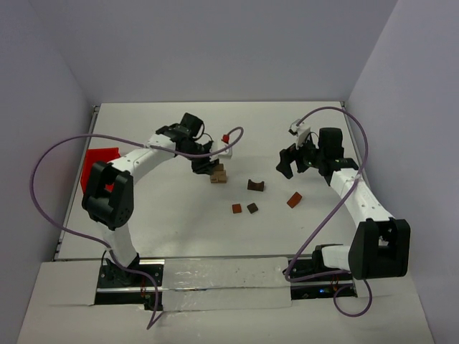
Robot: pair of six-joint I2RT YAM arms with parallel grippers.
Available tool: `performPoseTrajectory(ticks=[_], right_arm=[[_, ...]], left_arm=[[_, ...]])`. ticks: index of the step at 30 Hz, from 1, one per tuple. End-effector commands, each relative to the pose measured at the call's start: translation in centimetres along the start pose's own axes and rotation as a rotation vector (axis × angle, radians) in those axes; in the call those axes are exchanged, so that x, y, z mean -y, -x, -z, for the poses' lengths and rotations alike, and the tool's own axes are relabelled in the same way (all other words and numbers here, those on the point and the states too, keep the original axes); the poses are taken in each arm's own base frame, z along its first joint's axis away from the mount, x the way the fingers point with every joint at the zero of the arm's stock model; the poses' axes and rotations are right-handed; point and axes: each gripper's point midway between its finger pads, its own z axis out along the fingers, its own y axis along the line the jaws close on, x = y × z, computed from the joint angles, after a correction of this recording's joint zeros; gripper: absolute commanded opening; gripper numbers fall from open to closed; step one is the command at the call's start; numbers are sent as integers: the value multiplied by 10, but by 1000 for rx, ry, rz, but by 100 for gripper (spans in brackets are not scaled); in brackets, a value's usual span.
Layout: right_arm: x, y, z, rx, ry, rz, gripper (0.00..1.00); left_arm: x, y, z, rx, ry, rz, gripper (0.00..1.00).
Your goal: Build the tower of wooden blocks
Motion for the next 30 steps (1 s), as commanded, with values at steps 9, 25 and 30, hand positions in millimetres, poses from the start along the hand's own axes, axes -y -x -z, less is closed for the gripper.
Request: performPoseTrajectory(ticks=[9, 25, 30], right_arm=[[5, 13, -6, 40, 5, -20, 100], [3, 13, -10, 45, 21, -37, 100], [3, 13, -10, 46, 19, -41, 100]], left_arm=[[-27, 0, 10, 8, 36, 62, 14], [-19, 2, -10, -10, -15, 66, 21], [-15, -1, -18, -28, -36, 68, 24]])
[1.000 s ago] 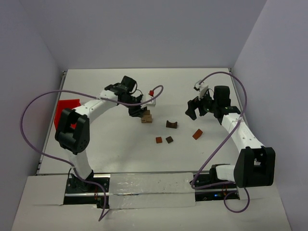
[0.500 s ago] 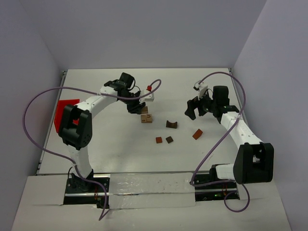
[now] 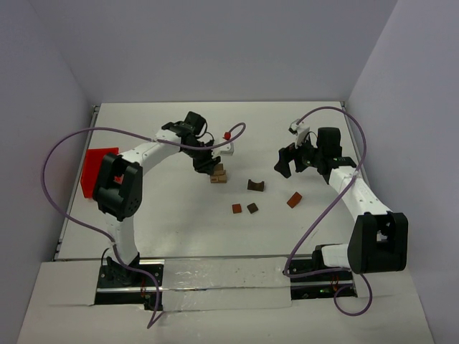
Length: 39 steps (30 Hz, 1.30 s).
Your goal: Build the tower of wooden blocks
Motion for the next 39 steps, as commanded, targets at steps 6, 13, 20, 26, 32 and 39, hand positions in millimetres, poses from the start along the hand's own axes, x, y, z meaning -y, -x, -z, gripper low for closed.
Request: performPoseTrajectory(ticks=[6, 13, 20, 26, 32, 39], right_arm=[[3, 15, -1, 47, -4, 20, 100], [3, 14, -1, 48, -3, 16, 100], [3, 13, -2, 46, 0, 15, 100], [4, 13, -3, 46, -2, 15, 100], [3, 12, -3, 45, -2, 15, 100], [3, 12, -3, 42, 0, 12, 100]], left_arm=[[-4, 12, -2, 10, -6, 0, 25], [-5, 12, -4, 6, -4, 2, 29], [-4, 14, -5, 5, -7, -3, 29], [-1, 15, -6, -1, -9, -12, 32], [-2, 13, -9, -4, -12, -7, 36], [-2, 11, -11, -9, -14, -5, 41]])
